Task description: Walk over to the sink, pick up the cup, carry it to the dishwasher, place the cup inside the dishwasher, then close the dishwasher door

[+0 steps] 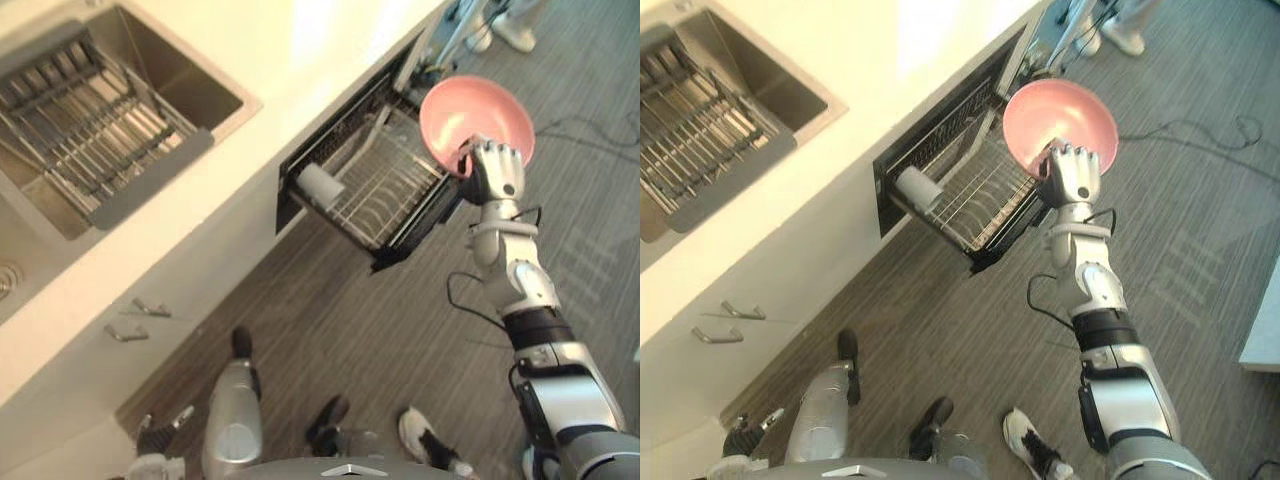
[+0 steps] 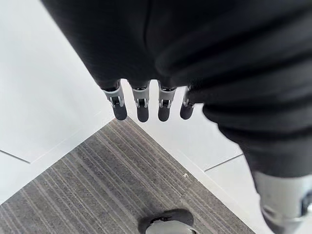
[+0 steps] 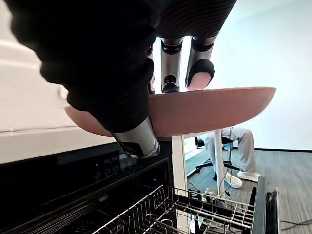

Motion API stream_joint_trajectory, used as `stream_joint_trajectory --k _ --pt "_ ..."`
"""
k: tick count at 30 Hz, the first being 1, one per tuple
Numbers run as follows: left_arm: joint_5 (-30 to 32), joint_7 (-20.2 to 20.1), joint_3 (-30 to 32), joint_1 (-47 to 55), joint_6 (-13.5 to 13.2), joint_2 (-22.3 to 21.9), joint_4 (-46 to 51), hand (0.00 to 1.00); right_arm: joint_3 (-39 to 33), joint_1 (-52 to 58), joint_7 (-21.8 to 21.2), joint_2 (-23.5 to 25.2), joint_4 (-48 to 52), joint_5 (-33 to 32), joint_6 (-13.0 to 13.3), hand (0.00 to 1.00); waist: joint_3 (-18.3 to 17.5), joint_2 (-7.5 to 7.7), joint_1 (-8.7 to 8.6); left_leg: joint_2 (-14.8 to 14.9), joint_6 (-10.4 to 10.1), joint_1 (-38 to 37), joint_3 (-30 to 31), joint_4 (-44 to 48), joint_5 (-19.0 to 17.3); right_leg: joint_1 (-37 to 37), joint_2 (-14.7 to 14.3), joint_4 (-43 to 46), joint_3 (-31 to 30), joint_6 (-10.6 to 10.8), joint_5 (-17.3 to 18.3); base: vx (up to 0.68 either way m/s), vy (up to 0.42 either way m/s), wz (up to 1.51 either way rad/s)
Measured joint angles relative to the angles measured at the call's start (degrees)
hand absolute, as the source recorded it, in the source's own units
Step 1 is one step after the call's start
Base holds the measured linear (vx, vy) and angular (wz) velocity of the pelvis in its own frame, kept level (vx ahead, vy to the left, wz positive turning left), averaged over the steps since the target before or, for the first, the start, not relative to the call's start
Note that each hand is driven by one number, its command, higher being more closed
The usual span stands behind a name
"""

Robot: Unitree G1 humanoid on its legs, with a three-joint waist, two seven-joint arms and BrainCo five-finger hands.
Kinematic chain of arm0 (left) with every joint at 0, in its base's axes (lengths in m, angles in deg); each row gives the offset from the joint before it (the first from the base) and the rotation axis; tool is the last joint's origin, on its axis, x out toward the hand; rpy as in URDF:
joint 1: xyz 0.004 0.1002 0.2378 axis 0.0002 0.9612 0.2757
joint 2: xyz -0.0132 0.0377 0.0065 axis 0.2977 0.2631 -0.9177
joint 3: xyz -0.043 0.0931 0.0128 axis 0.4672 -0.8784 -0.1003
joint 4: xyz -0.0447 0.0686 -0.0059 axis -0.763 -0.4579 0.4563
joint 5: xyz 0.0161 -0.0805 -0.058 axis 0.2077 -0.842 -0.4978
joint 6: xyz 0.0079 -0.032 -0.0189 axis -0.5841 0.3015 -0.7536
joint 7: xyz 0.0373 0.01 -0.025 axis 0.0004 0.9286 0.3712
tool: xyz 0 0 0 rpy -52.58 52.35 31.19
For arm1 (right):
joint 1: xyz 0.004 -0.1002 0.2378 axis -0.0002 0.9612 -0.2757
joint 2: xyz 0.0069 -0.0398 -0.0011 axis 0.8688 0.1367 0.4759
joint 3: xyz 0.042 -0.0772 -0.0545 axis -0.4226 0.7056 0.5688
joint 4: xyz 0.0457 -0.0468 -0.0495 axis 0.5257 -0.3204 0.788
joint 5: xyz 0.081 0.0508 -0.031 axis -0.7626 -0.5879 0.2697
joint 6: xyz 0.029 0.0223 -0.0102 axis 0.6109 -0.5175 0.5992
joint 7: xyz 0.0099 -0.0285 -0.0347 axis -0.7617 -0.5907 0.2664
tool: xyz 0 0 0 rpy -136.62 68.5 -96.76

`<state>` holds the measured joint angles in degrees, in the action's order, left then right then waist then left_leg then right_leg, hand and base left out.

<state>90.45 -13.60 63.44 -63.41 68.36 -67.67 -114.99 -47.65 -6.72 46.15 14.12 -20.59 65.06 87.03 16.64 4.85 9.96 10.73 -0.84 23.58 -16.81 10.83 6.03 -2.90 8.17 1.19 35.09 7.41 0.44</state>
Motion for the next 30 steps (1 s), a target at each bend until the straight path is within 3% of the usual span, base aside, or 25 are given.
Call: stream_joint_trajectory --k 4,9,14,24,25,30 --pt "-3.7 -1.28 -0.07 -2.01 -0.17 1.39 0.42 0.0 2.44 -6.38 0.34 -2.49 -4.1 -2.28 -1.41 1.0 3.24 -1.01 0.76 -1.12 0.81 1.48 0.02 -1.87 1.37 -2.2 0.73 -0.1 0.05 0.12 -0.59 0.01 0.08 0.04" --pt "-7.54 -2.95 -0.78 -3.35 -0.04 1.73 2.55 0.0 5.58 -14.4 0.3 -7.14 -6.99 -5.13 -0.93 1.0 6.73 -2.97 1.11 -2.44 1.2 4.04 2.26 -3.63 2.78 -5.38 1.4 -0.47 -0.16 0.4 -1.68 0.01 0.066 0.01" --pt "-10.49 -5.05 -6.42 -4.25 0.09 1.81 3.05 0.0 10.06 -24.57 -0.62 -11.12 -15.49 -10.89 -0.92 1.0 9.06 -5.73 1.88 -3.95 1.47 6.09 3.67 -7.57 5.25 -9.24 2.32 -0.77 -0.52 0.62 -2.75 0.0 0.065 0.0" --pt "-14.99 -6.85 -17.35 -8.12 1.38 1.18 2.98 0.0 13.71 -34.49 -5.14 -15.73 -26.13 -17.28 -1.02 1.0 12.41 -13.48 4.23 -5.43 0.13 8.43 9.59 -15.18 10.42 -15.65 3.29 0.47 -1.62 0.86 -3.63 -0.02 0.058 -0.02" --pt "-15.16 -6.91 -18.11 -8.27 1.42 1.19 2.98 0.0 13.71 -35.02 -5.14 -16.12 -26.31 -17.27 -0.73 0.0 12.47 -13.84 4.27 -5.51 0.13 8.56 9.67 -15.18 10.43 -15.9 3.47 0.69 -1.68 0.87 -3.62 0.0 0.083 0.0" --pt "-15.91 -7.16 -20.95 -9.33 1.76 1.02 2.93 0.0 15.57 -35.81 -5.42 -16.9 -26.5 -17.26 1.56 0.0 12.3 -15.44 4.78 -6.19 -1.37 9.69 13.96 -15.18 11.51 -18.0 4.58 2.42 -2.5 1.09 -3.47 0.01 0.061 -0.01"
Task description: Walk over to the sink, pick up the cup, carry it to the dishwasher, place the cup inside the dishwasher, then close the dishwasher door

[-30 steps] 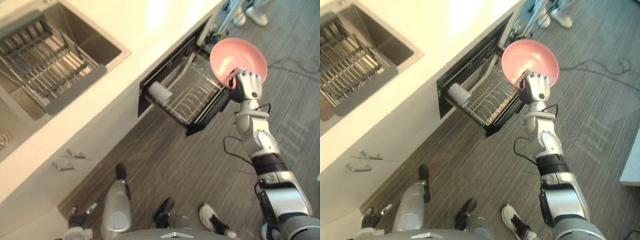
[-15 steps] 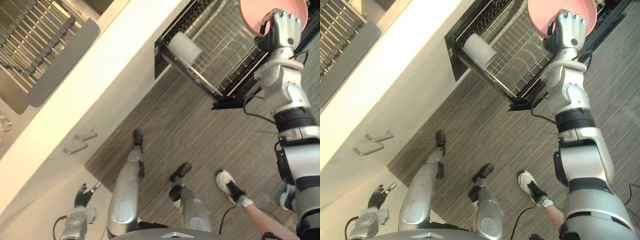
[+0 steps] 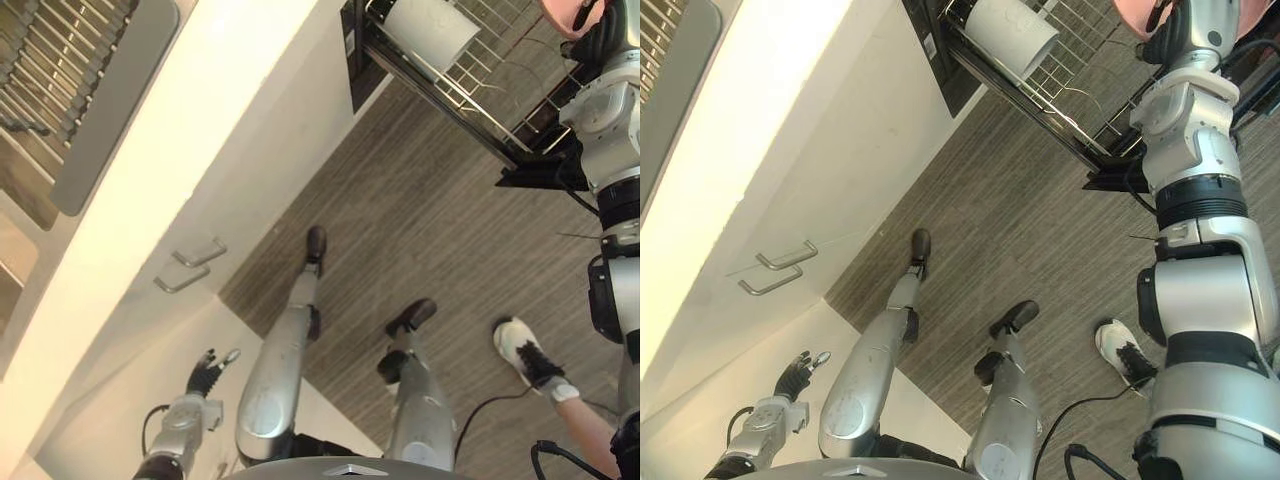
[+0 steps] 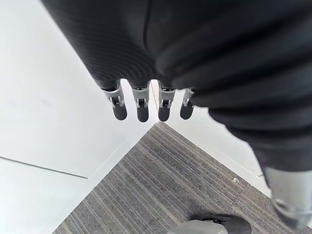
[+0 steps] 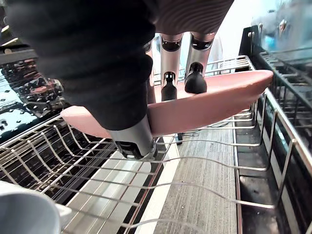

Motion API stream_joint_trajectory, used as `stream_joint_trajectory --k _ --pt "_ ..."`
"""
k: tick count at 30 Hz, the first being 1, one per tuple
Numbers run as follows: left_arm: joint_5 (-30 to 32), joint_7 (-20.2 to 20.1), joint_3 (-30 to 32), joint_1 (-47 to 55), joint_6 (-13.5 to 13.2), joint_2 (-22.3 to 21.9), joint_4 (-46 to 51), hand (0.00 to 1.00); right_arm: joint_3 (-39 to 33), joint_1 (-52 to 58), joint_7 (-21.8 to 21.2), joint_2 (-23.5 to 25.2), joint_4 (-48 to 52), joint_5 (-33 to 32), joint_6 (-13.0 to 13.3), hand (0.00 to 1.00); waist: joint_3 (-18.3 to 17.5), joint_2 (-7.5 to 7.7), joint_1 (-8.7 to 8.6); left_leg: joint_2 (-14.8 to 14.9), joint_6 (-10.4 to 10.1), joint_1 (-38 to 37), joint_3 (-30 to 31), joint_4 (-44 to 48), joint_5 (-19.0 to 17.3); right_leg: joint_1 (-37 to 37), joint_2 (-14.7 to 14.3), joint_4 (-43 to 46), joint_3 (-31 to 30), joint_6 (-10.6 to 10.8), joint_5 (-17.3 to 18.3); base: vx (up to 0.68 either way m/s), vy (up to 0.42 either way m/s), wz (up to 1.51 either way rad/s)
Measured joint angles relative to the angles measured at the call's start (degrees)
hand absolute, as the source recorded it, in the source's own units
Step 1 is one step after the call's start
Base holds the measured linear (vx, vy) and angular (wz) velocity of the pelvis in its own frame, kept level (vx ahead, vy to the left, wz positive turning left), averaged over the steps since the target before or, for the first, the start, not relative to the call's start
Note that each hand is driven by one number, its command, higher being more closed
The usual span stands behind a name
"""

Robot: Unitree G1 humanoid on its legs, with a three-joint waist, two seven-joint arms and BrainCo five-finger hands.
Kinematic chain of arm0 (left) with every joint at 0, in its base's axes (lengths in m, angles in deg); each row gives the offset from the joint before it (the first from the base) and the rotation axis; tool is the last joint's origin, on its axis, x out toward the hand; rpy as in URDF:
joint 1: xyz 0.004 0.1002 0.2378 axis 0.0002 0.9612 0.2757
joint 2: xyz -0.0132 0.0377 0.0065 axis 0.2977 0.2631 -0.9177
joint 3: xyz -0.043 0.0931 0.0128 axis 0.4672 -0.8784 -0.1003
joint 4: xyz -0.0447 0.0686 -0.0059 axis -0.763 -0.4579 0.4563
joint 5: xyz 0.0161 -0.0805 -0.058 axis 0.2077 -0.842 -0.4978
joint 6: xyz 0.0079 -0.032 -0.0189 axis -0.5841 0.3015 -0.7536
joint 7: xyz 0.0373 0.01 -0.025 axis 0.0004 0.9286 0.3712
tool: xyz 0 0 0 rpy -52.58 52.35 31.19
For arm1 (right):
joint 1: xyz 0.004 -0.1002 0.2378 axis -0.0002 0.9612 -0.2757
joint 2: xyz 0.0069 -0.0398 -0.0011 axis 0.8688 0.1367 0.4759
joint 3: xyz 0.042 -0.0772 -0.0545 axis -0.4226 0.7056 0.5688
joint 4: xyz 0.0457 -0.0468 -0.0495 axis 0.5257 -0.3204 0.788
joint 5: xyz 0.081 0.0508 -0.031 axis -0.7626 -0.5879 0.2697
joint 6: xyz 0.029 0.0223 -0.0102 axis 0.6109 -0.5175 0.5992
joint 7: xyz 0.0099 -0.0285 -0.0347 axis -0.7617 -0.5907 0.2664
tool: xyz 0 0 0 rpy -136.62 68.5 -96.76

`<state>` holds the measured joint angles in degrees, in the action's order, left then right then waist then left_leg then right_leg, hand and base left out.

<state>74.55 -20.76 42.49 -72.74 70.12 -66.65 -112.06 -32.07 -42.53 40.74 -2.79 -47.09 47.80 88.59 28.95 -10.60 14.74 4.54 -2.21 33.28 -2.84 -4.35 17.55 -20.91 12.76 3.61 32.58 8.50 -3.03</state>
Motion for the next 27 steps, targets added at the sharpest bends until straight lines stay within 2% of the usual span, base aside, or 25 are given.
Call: stream_joint_trajectory --k 6,11,13,17,20,21,24,25,27 --pt "0.04 0.18 -0.34 -0.55 -0.08 0.12 0.02 0.0 0.26 0.04 0.8 0.15 0.17 0.36 1.56 0.0 -0.04 -0.05 -0.19 -0.29 -1.05 -0.02 2.41 0.0 0.75 -0.62 1.04 2.11 -0.18 0.13 0.33 -0.03 0.061 0.02" --pt "0.29 0.55 0.87 -0.54 -0.08 0.32 0.8 0.0 -1.11 0.05 5.67 0.01 0.51 -0.72 1.69 0.0 -0.04 -0.05 -1.18 -0.29 -0.97 -1.16 3.26 -0.05 0.17 -0.42 1.86 5.41 -0.18 0.34 1.37 -0.06 0.04 0.04" --pt "1.18 1.17 1.07 -0.54 -0.11 0.72 1.15 0.0 -2.67 0.71 7.38 0.0 1.33 -2.44 1.71 0.0 -0.03 -0.04 -2.01 -0.42 -0.77 -2.27 3.15 -0.05 0.04 0.76 1.99 5.67 -0.17 0.35 1.38 -0.07 0.029 0.05" --pt "1.28 1.83 3.42 -0.45 -0.74 0.88 1.24 0.0 -9.65 5.04 12.57 -1.26 4.76 -10.49 0.48 0.0 -0.06 0.08 -3.78 -0.7 -0.61 -4.86 2.99 -0.06 -0.27 3.34 2.06 5.69 -0.32 0.5 1.28 -0.06 -0.004 0.01" --pt "1.28 2.79 4.45 -0.16 -1.05 0.94 1.18 0.0 -19.09 9.92 15.63 -2.48 4.69 -23.83 -0.33 0.0 -0.09 0.3 -5.56 -0.71 -0.18 -6.15 2.91 -0.07 0.05 4.76 2.02 5.56 -0.35 0.51 1.2 -0.03 -0.026 -0.01" --pt "1.28 3.05 5.27 0.38 -1.3 0.93 1.24 0.0 -25.44 13.42 16.13 -2.17 4.6 -34.45 -0.26 0.0 -0.3 0.72 -6.43 -0.7 -0.18 -6.82 2.65 -0.07 0.06 5.23 2.0 5.48 -0.68 0.5 1.16 -0.02 -0.038 -0.05" --pt "1.29 3.79 5.27 1.01 -1.39 0.84 1.14 0.0 -34.86 18.4 15.63 -1.26 3.18 -49.84 -0.23 0.0 -0.33 0.8 -8.72 -0.56 -0.18 -7.81 2.35 -0.09 0.06 6.0 1.9 5.39 -0.96 0.45 1.01 -0.03 -0.044 -0.08" --pt "1.29 3.9 5.23 1.04 -1.32 0.74 1.02 0.0 -37.46 19.65 15.14 -0.31 1.32 -55.24 -0.42 1.0 -0.34 0.81 -9.39 -0.33 -0.19 -8.35 1.87 -0.12 0.05 6.22 1.77 5.28 -1.43 0.36 0.88 -0.05 -0.057 -0.18" --pt "1.29 4.29 5.15 1.04 -1.32 0.45 1.03 0.0 -39.42 21.35 13.3 1.17 -0.79 -62.39 -1.25 1.0 -0.41 0.8 -10.12 0.08 -0.34 -8.95 1.05 -0.17 -0.08 6.19 1.4 4.92 -2.46 0.18 0.56 -0.07 -0.063 -0.28"
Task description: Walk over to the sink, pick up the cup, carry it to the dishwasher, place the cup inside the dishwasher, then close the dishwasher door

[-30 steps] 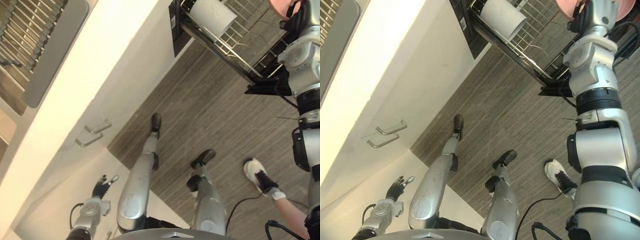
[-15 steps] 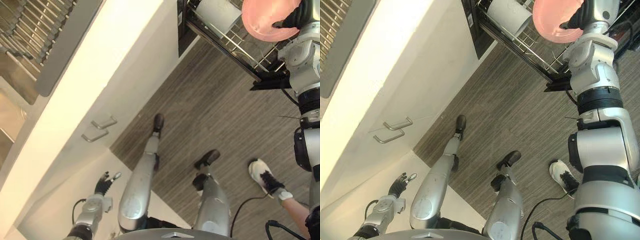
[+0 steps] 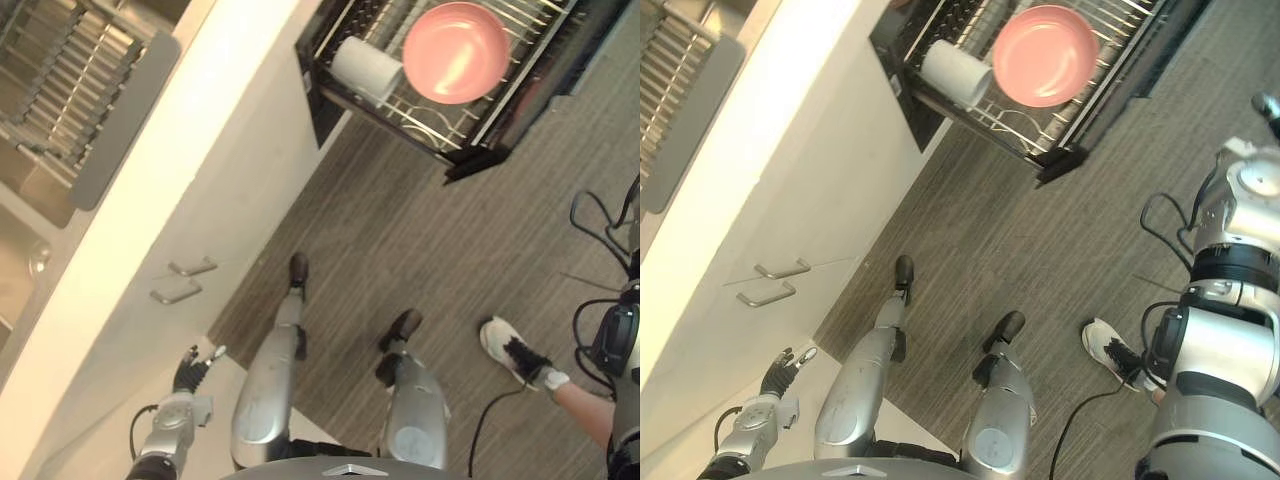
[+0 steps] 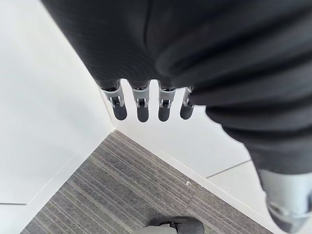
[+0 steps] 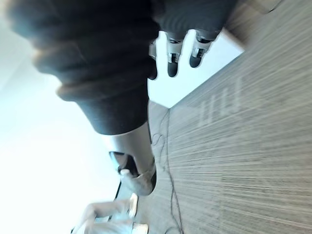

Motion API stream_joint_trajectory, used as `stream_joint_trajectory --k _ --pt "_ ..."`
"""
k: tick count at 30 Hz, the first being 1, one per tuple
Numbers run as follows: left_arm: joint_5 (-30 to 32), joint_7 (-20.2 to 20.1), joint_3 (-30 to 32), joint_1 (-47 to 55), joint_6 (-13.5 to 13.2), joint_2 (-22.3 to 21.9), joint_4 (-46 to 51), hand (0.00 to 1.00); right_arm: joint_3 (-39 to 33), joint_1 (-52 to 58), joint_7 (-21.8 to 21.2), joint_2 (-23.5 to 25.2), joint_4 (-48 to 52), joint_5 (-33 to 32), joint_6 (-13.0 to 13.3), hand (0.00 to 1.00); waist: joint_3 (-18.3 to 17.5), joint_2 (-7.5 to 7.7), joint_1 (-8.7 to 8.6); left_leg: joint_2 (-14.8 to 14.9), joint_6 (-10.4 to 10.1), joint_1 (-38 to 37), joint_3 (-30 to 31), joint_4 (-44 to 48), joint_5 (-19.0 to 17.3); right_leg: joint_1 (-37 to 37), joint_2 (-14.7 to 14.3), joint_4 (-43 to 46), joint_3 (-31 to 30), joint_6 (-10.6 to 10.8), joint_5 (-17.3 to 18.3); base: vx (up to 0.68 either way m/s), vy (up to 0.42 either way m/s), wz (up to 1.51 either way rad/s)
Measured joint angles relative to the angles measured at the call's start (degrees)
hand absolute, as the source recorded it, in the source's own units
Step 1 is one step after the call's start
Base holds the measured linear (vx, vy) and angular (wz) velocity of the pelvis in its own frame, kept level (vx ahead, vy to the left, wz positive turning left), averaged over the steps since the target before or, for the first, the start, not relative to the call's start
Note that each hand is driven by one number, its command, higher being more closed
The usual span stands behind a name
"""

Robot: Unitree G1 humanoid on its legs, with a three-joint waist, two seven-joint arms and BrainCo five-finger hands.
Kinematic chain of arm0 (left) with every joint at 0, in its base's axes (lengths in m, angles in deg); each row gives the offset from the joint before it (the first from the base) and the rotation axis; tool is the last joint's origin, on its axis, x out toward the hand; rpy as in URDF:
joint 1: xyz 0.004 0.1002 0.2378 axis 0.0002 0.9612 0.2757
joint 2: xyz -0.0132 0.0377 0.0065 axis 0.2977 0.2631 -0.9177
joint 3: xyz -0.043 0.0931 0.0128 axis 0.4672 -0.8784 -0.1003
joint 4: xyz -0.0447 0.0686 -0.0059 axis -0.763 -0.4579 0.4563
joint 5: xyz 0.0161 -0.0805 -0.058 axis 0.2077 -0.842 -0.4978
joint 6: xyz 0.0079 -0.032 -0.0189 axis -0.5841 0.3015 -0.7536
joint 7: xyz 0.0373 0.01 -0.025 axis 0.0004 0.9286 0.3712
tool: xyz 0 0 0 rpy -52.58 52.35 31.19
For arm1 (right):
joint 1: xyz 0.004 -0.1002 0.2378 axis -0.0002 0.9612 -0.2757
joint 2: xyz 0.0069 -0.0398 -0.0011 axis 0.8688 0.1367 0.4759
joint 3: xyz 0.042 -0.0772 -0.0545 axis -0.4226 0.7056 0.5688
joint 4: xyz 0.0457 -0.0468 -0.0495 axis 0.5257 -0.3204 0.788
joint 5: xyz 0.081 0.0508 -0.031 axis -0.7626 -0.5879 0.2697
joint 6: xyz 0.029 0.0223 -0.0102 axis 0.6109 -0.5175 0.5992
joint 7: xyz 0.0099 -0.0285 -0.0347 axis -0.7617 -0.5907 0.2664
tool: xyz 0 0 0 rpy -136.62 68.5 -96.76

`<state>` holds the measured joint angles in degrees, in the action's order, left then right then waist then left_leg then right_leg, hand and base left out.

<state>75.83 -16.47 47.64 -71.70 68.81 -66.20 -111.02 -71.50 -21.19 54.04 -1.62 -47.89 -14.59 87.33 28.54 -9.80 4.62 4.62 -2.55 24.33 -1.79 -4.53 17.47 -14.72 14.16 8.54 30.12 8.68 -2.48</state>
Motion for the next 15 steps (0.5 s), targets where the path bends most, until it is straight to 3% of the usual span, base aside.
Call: stream_joint_trajectory --k 4,10,15 --pt "0.0 1.08 -0.5 0.0 0.27 -0.46 -0.41 0.0 -1.66 3.14 -6.94 2.56 -4.05 -13.45 -3.17 1.0 -0.19 -0.29 -0.83 0.58 -0.57 0.32 -1.16 -0.32 -0.75 -0.95 -0.53 -0.89 -1.36 -0.11 -0.66 -0.06 -0.044 -0.2" --pt "-0.03 1.65 -3.03 -0.21 1.49 -1.3 -2.03 0.0 -1.12 0.63 -11.86 2.72 -4.54 -14.56 -4.14 1.0 -1.22 -2.53 -0.34 -0.73 -0.35 3.21 -1.25 -0.33 -0.56 -4.69 1.06 0.35 -2.06 0.35 -0.9 0.01 -0.001 0.01" --pt "-0.18 2.43 -7.67 -0.33 2.64 -3.99 -2.03 0.0 4.42 -6.04 -14.38 1.28 -6.5 -12.31 -5.27 1.0 -3.31 -6.1 2.25 -3.15 0.71 5.74 0.29 -0.01 0.37 -8.35 4.19 4.76 -1.92 1.15 0.96 0.07 0.008 0.16"
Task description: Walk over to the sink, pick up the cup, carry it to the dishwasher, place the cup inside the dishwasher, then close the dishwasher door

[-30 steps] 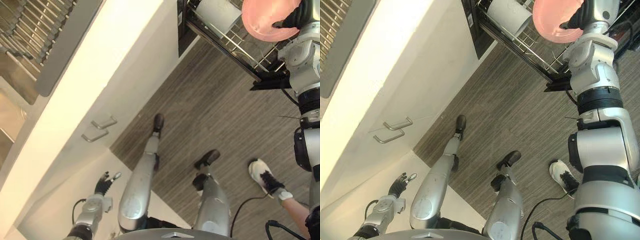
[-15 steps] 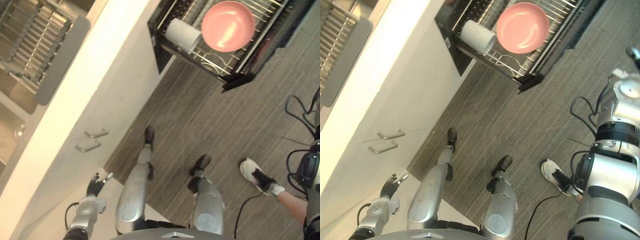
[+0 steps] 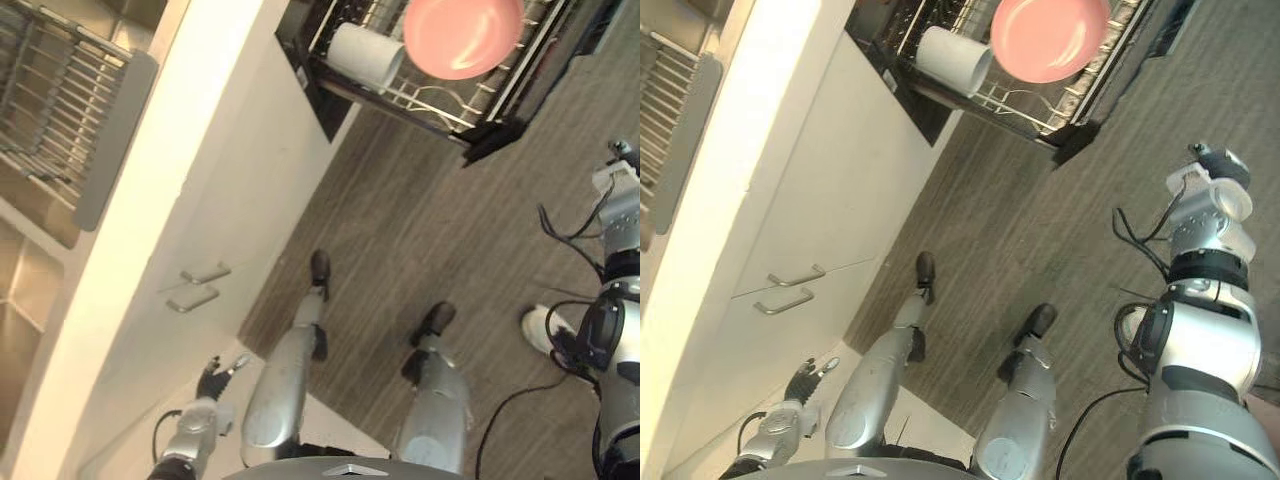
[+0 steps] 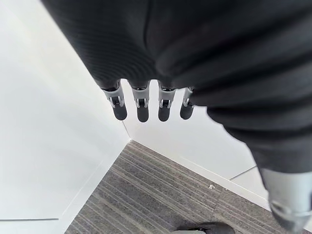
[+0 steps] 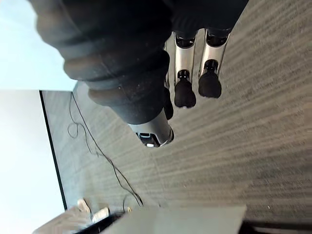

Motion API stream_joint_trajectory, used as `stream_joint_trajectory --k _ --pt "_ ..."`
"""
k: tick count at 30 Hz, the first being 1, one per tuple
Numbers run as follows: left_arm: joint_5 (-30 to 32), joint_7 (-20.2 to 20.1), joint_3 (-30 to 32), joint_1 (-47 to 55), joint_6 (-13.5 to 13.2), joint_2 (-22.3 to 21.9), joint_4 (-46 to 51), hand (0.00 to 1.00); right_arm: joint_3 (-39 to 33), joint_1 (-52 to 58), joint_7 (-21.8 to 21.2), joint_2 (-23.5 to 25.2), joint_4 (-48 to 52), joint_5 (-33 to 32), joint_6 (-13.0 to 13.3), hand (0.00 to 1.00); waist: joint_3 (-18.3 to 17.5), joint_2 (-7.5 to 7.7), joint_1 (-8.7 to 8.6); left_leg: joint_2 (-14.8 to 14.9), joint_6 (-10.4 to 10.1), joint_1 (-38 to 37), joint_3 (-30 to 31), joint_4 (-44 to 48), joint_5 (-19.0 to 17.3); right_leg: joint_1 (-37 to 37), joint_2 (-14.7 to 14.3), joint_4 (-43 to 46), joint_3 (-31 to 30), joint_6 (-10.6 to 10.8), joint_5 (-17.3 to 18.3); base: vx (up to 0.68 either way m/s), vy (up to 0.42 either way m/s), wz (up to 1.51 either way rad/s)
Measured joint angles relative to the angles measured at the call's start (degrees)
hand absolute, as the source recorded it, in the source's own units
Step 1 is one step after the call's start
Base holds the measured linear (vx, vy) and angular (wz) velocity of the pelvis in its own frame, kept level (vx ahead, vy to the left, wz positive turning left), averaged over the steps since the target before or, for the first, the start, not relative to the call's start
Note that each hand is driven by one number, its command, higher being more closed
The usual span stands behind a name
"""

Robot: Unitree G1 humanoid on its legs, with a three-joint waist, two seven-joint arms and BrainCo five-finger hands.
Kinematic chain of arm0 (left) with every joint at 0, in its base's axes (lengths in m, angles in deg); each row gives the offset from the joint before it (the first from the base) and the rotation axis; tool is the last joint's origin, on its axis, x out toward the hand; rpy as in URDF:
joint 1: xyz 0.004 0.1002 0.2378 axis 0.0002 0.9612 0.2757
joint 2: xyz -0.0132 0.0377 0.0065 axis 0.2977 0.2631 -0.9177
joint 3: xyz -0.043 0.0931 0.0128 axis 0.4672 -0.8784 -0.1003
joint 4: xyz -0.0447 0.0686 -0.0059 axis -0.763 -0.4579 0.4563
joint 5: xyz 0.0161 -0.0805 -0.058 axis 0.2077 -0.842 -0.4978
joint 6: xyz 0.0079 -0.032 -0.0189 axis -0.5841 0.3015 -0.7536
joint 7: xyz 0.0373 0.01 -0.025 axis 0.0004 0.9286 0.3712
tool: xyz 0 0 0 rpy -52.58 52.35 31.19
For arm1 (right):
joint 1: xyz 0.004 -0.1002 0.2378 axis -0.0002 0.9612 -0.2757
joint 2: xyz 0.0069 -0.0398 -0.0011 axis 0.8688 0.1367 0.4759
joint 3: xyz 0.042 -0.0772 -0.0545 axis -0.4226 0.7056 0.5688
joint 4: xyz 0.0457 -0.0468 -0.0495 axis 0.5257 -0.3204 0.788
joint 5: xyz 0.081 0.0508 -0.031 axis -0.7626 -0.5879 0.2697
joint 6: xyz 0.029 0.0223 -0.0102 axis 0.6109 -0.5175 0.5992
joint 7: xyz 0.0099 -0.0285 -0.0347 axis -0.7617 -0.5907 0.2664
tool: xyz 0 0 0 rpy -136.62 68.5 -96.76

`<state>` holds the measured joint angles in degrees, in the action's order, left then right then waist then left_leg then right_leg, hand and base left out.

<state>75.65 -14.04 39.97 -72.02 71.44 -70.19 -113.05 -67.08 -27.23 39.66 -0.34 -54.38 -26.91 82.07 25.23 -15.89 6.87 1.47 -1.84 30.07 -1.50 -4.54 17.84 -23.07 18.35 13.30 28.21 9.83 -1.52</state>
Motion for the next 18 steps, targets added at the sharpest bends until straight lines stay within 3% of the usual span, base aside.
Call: stream_joint_trajectory --k 4,6,11,14,18 --pt "-0.18 0.43 -2.1 0.0 -0.04 -0.56 0.14 0.0 4.38 -4.03 -0.92 -0.17 0.02 3.6 0.04 1.0 -0.35 -0.48 1.44 -1.44 0.07 0.11 1.9 0.01 0.08 -0.29 2.01 3.53 1.06 0.38 2.35 0.07 -0.007 0.32" --pt "-0.95 0.45 -3.46 0.02 -0.08 -0.57 0.26 0.0 7.24 -6.89 -0.71 -1.24 -0.51 8.65 0.04 1.0 -0.4 -0.55 2.49 -2.15 0.04 0.1 3.24 0.01 0.06 -0.34 3.08 5.78 1.53 0.59 3.95 0.03 -0.027 0.34" --pt "-1.17 0.29 -3.79 0.24 -0.15 -0.55 0.59 0.0 13.07 -11.93 0.38 -3.97 -1.76 19.72 -0.32 1.0 -0.52 -0.72 3.12 -3.17 0.12 -0.02 4.9 0.02 0.37 -0.34 4.72 9.18 2.75 0.67 6.12 0.01 -0.045 0.22" --pt "-1.61 -0.59 -4.09 1.65 -0.2 -0.58 2.45 0.0 19.4 -15.91 0.09 -6.02 -2.81 25.94 -2.43 1.0 -0.94 -1.29 4.03 -3.86 -0.1 -0.23 7.33 0.02 0.54 0.17 5.56 11.69 4.19 0.81 8.12 0.01 -0.075 0.24" --pt "-1.07 -1.28 -4.75 4.35 -0.18 -0.83 2.54 0.0 21.85 -17.63 0.12 -6.8 -4.0 28.11 -3.36 1.0 -1.49 -2.02 5.88 -4.01 -0.78 -0.17 10.6 0.03 0.79 1.69 5.91 14.08 7.52 0.67 10.7 0.02 -0.109 0.38"
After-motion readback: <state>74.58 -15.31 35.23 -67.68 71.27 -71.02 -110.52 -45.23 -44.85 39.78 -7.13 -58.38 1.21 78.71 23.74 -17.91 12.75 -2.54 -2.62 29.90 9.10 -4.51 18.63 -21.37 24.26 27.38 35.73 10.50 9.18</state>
